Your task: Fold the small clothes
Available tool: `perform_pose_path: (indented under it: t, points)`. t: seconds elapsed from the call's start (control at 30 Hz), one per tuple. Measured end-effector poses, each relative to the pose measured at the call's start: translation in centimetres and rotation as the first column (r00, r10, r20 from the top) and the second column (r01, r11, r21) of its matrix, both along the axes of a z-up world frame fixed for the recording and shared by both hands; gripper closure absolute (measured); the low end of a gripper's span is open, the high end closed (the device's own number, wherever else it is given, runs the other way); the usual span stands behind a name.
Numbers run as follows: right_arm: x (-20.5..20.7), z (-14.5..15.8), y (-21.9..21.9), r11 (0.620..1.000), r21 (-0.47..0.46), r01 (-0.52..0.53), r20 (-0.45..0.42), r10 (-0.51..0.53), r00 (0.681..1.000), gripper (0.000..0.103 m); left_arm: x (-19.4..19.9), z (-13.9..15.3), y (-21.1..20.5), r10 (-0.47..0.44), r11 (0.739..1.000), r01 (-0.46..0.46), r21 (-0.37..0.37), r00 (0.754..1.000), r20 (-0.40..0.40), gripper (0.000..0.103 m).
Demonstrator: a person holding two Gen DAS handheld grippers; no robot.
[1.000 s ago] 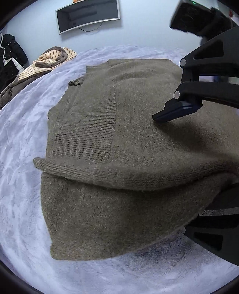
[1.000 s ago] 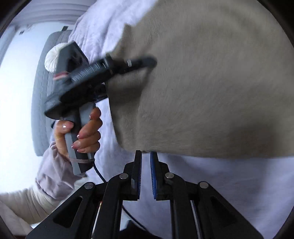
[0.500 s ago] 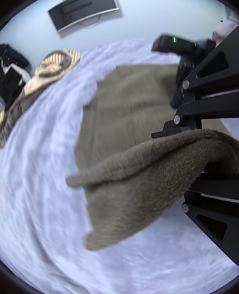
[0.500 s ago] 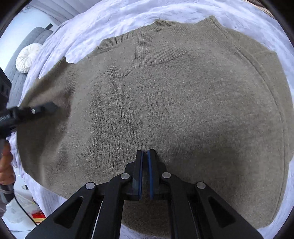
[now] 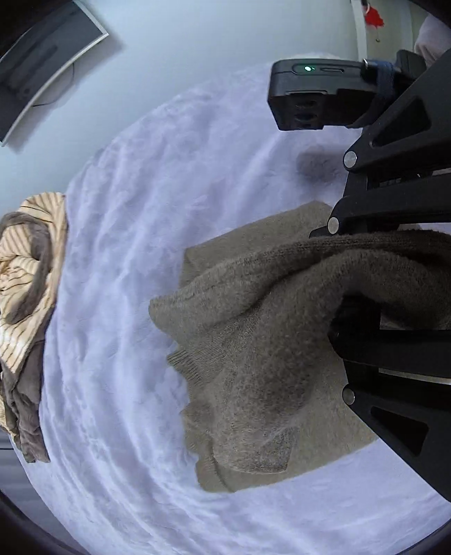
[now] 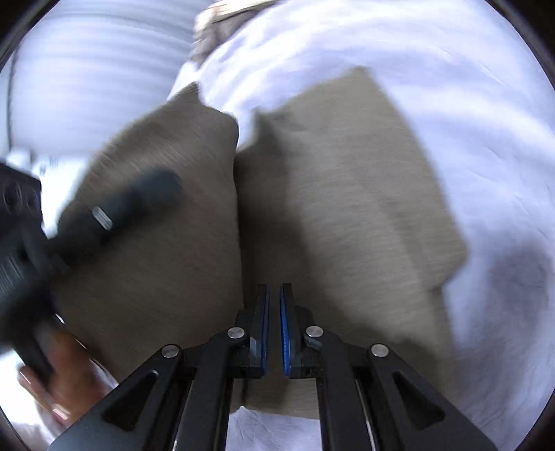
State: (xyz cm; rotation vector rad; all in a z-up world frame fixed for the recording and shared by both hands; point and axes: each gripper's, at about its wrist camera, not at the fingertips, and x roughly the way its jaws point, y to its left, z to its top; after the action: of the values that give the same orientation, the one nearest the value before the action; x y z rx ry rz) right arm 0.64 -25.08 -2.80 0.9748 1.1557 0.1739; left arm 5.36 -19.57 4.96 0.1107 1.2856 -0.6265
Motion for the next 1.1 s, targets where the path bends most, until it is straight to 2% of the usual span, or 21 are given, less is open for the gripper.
perform_pose_path:
  t: [0.03,0.1,0.17,0.2,0.27,0.33,0.4,0.47,0.53,0.63,0.77,0.8,0.83,0.9,0.93,1.03,1.07,1.1]
  points:
    - [-0.7,-0.7,-0.9,0.999,0.031,0.007,-0.013,-0.007,1.000,0.093,-0.4,-0.4,-0.3,0.008,1.000,-0.008,0.012,1.000,0.005,0.086]
    - [-1.1,-1.9,-1.8,0.992,0.122,0.034,-0.013,-0.033,0.999,0.093,-1.1,-0.2,0.0,0.012,1.000,-0.012,-0.019,1.000,0.006,0.066]
    - [-1.4,-2.1,-2.5,0.988,0.150,0.044,0.000,-0.045,0.999,0.093,-1.7,1.0,0.5,0.017,0.997,-0.016,-0.069,1.000,0.015,0.022]
    - [-1.5,-2.2,-2.5,0.987,0.156,0.048,0.002,-0.049,0.999,0.093,-2.0,2.0,0.6,0.019,0.996,-0.014,-0.090,0.998,0.052,0.018]
    - [-1.7,-2.3,-4.1,0.981,0.185,0.064,-0.003,-0.065,0.998,0.093,-2.2,3.8,0.4,-0.012,0.994,0.024,-0.109,0.994,0.109,0.018]
    - [-2.2,-2.5,-5.2,0.969,0.229,0.093,-0.013,-0.093,0.996,0.092,-2.2,5.2,0.5,-0.008,0.994,0.023,-0.104,0.989,0.149,0.018]
    - [-1.9,-2.6,-5.1,0.950,0.279,0.137,-0.011,-0.140,0.990,0.091,-1.8,6.0,1.9,0.046,0.993,-0.025,-0.112,0.982,0.186,0.018]
    - [-2.5,-2.8,-6.2,0.921,0.338,0.194,-0.008,-0.204,0.979,0.081,-1.4,6.2,4.2,0.123,0.990,-0.105,-0.097,0.971,0.206,0.018]
    - [-3.5,-3.1,-7.8,0.878,0.410,0.246,-0.003,-0.268,0.963,0.058,-0.6,5.1,6.9,0.209,0.978,-0.202,-0.054,0.955,0.209,0.018]
    - [-4.5,-3.9,-9.4,0.813,0.510,0.282,-0.007,-0.324,0.946,0.053,0.4,2.0,10.8,0.316,0.945,-0.325,0.038,0.937,0.149,0.018]
    - [-4.9,-4.2,-10.6,0.778,0.548,0.307,-0.025,-0.352,0.936,0.051,0.4,-2.1,14.4,0.406,0.900,-0.416,0.130,0.909,0.097,0.018]
    - [-5.2,-4.5,-11.1,0.763,0.564,0.316,-0.030,-0.364,0.931,0.046,0.1,-2.9,15.0,0.420,0.893,-0.428,0.142,0.904,0.081,0.018]
    - [-5.5,-4.2,-11.4,0.744,0.585,0.323,-0.031,-0.377,0.926,0.037,-0.1,-3.6,15.3,0.430,0.889,-0.435,0.145,0.901,0.066,0.018]
    - [-6.7,-4.1,-12.1,0.703,0.629,0.332,-0.024,-0.409,0.912,0.033,-0.6,-4.5,15.8,0.442,0.886,-0.444,0.134,0.896,0.044,0.018]
    - [-6.5,-4.3,-12.5,0.705,0.630,0.326,-0.018,-0.406,0.914,0.033,-0.8,-4.7,15.9,0.443,0.887,-0.444,0.127,0.896,0.040,0.018]
    - [-3.1,-2.2,-11.9,0.827,0.515,0.225,0.020,-0.274,0.961,0.034,-0.8,-5.0,15.8,0.430,0.892,-0.432,0.135,0.902,0.051,0.018]
    - [-2.0,-1.2,-11.3,0.879,0.444,0.171,0.029,-0.205,0.978,0.037,-0.8,-4.8,15.8,0.427,0.893,-0.430,0.136,0.903,0.053,0.018]
    - [-0.9,-0.3,-10.8,0.928,0.353,0.118,0.036,-0.139,0.990,0.053,-0.7,-4.6,15.8,0.426,0.893,-0.429,0.136,0.903,0.054,0.018]
